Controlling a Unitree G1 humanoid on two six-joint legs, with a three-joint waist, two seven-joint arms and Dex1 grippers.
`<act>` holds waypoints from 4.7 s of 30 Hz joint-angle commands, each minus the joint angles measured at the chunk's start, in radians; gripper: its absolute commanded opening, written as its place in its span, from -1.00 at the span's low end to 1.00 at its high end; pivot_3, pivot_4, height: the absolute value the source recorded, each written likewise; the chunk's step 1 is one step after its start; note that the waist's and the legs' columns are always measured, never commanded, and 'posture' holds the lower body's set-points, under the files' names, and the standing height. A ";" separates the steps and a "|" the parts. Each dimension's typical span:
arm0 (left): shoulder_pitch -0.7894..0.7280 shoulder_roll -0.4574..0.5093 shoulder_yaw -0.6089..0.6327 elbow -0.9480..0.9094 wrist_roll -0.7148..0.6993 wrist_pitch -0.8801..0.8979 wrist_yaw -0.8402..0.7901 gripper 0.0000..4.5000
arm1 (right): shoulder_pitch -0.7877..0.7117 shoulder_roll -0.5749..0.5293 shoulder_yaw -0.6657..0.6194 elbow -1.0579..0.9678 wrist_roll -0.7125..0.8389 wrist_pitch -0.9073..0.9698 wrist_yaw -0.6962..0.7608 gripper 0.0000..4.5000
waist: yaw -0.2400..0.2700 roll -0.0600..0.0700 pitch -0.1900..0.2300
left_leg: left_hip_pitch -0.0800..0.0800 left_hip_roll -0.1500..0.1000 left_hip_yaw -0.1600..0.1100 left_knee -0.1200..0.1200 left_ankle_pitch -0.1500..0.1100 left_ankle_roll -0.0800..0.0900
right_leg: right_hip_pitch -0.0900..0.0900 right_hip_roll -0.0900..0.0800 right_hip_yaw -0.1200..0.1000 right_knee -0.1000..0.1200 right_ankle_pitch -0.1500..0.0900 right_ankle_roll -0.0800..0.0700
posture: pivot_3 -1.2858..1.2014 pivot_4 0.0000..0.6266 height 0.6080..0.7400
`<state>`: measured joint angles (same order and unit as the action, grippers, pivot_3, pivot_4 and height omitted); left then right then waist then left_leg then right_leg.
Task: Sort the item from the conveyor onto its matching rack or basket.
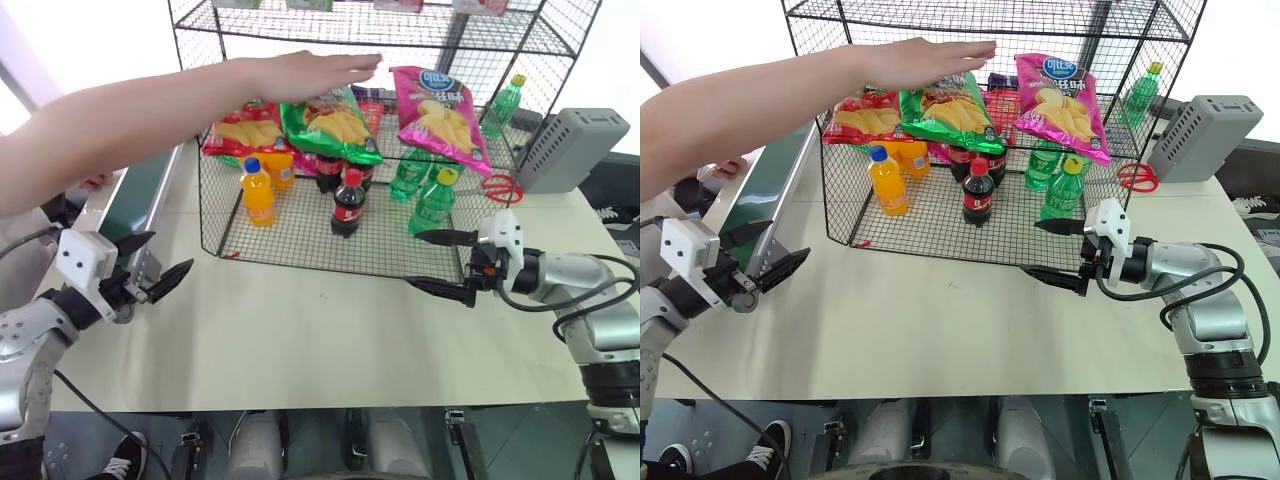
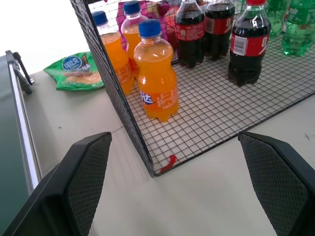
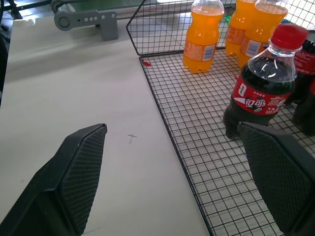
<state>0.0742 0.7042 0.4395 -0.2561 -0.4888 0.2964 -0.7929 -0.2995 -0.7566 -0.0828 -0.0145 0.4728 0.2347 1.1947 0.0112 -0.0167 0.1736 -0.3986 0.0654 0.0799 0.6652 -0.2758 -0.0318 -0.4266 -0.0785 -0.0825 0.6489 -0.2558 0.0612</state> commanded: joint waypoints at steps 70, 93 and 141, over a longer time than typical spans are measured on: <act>-0.003 0.063 0.012 -0.011 -0.097 0.057 -0.121 0.96 | -0.023 0.019 0.025 0.012 -0.065 -0.083 0.011 0.97 | -0.001 0.000 0.000 | 0.000 0.000 0.000 0.000 0.000 0.000 | 0.000 0.000 0.000 0.000 0.000 0.000 | 0.03 -0.52 1.00; 0.008 0.070 0.026 0.008 -0.056 0.026 -0.098 0.96 | -0.039 0.035 0.039 0.006 -0.069 -0.081 0.012 0.97 | -0.001 0.000 0.000 | 0.000 0.000 0.000 0.000 0.000 0.000 | 0.000 0.000 0.000 0.000 0.000 0.000 | 0.03 -0.52 1.00; 0.348 0.290 0.229 0.576 0.716 -1.049 0.314 0.96 | -0.088 0.254 0.228 -0.153 -0.005 0.051 -0.005 0.97 | -0.007 0.000 0.000 | 0.000 0.002 0.002 -0.001 0.000 0.000 | -0.002 -0.002 -0.001 0.000 0.000 0.000 | 0.03 -0.52 1.00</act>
<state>0.4258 0.9785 0.6694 0.3160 0.2290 -0.7459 -0.5013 -0.3782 -0.4978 0.1554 -0.1365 0.4556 0.2922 1.1862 0.0040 -0.0166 0.1734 -0.3989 0.0669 0.0824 0.6642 -0.2761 -0.0318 -0.4289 -0.0801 -0.0834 0.6493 -0.2559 0.0608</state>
